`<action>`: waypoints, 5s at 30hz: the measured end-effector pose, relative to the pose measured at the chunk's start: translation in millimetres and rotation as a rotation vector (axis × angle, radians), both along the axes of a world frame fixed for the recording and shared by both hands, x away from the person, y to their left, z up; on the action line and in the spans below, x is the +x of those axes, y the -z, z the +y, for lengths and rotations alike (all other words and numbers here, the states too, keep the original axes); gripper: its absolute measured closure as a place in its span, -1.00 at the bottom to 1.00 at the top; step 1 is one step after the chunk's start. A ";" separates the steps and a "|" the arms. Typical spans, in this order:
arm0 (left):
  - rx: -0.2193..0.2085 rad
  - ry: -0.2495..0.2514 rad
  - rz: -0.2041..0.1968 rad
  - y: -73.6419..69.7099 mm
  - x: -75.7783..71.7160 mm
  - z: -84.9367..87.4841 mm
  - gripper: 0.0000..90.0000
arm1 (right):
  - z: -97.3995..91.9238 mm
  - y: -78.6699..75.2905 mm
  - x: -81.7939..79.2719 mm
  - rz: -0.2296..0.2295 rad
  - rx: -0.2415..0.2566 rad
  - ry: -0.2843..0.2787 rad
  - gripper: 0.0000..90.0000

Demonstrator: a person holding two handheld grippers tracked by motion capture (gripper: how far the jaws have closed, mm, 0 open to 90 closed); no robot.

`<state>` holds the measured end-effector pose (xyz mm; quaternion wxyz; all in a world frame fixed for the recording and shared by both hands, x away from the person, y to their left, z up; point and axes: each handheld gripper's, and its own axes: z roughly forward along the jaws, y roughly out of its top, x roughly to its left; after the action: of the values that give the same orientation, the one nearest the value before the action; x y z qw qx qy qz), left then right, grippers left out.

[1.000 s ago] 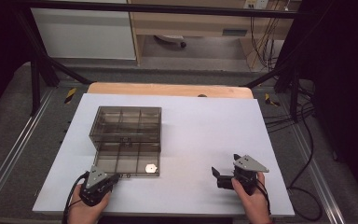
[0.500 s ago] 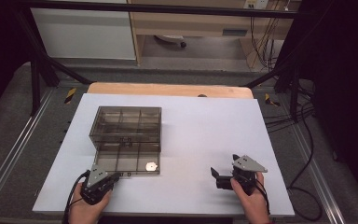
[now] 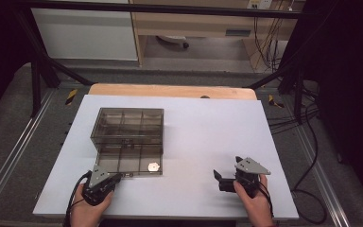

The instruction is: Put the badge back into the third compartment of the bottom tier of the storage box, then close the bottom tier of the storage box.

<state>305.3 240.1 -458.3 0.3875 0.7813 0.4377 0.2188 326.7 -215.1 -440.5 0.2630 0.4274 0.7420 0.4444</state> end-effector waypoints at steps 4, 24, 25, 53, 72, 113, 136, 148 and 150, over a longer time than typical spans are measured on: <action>0.001 0.000 -0.001 -0.2 -0.1 0.2 1.00 | -0.1 0.3 0.1 0.001 -0.003 -0.001 -0.93; 0.000 0.002 0.004 0.5 0.7 0.9 1.00 | 1.0 1.0 0.6 0.001 0.001 -0.001 -0.93; -0.001 0.003 0.004 0.5 0.8 1.0 1.00 | 1.0 0.9 0.6 0.001 0.001 0.000 -0.93; 0.000 0.016 0.038 -2.9 11.3 -1.5 1.00 | 1.3 0.3 -0.4 0.008 -0.008 -0.017 -0.95; 0.008 0.019 0.070 -6.7 21.6 -1.3 1.00 | 2.0 1.2 0.0 0.011 -0.012 -0.015 -0.95; 0.000 0.016 0.096 -11.5 46.3 1.6 1.00 | 0.4 -0.5 -1.6 0.007 -0.014 -0.007 -0.95; 0.012 0.017 0.105 -15.0 53.4 -0.1 1.00 | 0.0 -0.3 -1.0 0.014 -0.009 -0.006 -0.96; 0.021 0.024 0.105 -16.0 54.3 -0.7 1.00 | 0.3 0.2 -0.6 0.015 -0.013 -0.005 -0.96; 0.021 0.027 0.109 -16.2 54.5 -0.9 1.00 | 0.4 0.6 -0.3 0.015 -0.012 -0.007 -0.96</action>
<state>359.8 239.2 -442.0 0.3575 0.8020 0.4453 0.1752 326.4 -214.7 -441.1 0.2584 0.4266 0.7481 0.4377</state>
